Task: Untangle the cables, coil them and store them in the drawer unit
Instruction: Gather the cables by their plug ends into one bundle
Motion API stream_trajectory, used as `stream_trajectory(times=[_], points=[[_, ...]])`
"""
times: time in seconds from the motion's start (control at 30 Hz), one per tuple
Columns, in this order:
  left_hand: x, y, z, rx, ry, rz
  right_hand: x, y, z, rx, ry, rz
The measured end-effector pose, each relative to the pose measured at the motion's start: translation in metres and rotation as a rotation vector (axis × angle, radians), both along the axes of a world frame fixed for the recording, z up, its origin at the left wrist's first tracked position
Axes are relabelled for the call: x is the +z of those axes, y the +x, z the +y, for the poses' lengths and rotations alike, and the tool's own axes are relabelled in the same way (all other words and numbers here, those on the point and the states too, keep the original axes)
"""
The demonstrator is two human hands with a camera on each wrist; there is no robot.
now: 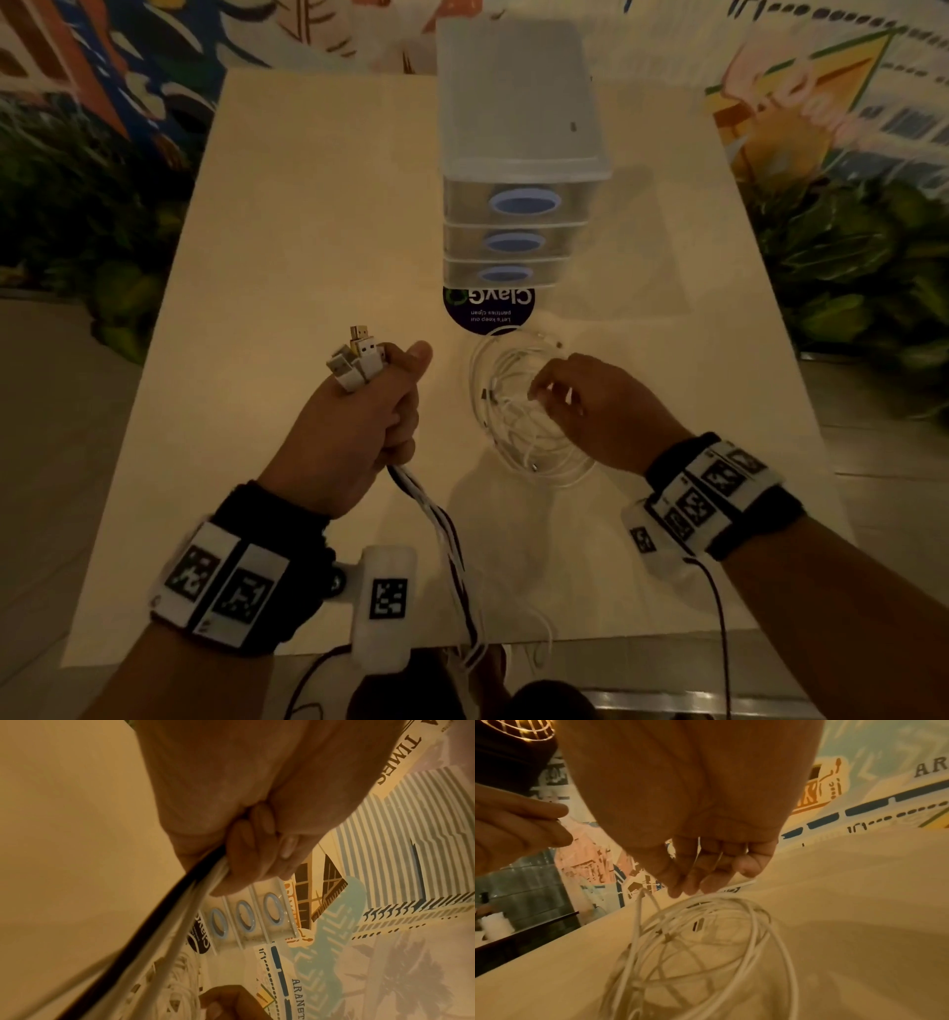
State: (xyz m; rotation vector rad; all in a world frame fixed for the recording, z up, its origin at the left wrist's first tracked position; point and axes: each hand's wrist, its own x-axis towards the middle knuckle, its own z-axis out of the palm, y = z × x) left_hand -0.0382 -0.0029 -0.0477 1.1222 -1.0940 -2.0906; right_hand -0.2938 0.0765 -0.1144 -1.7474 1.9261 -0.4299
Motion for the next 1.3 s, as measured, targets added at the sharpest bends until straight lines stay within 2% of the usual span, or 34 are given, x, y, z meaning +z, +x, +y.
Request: stream_trajectory(times=[0.07, 0.13, 0.2, 0.3, 0.37, 0.53, 0.63, 0.8, 0.93, 1.17, 1.3], points=[[-0.003, -0.001, 0.0, 0.0, -0.003, -0.008, -0.005, -0.005, -0.009, -0.08, -0.069, -0.01], [-0.003, -0.002, 0.001, -0.02, -0.02, -0.028, -0.007, -0.011, -0.019, -0.117, -0.037, -0.003], [-0.002, -0.002, 0.002, -0.047, -0.04, -0.038, -0.006, -0.014, -0.027, -0.095, 0.08, 0.0], [-0.001, -0.001, 0.002, -0.062, -0.058, -0.037, -0.01, -0.011, -0.034, -0.063, 0.283, 0.152], [-0.003, 0.0, 0.002, -0.059, -0.065, -0.033, -0.016, -0.007, -0.037, -0.101, 0.339, 0.199], [-0.001, 0.002, 0.001, -0.073, -0.073, -0.045, -0.025, 0.001, -0.041, -0.227, 0.338, 0.111], [-0.002, 0.004, -0.001, -0.079, -0.085, -0.066, -0.023, 0.002, -0.034, -0.253, 0.27, 0.03], [-0.009, 0.003, -0.004, -0.049, -0.089, -0.136, -0.003, 0.002, -0.018, -0.35, 0.021, -0.241], [-0.015, -0.008, -0.005, -0.036, -0.101, -0.16, 0.011, 0.007, -0.012, -0.329, -0.049, -0.274], [-0.023, -0.034, -0.009, -0.162, -0.282, -0.302, 0.028, 0.012, -0.009, -0.275, -0.095, -0.334], [-0.027, -0.042, -0.01, -0.216, -0.398, -0.398, 0.03, 0.008, -0.01, -0.257, -0.129, -0.302]])
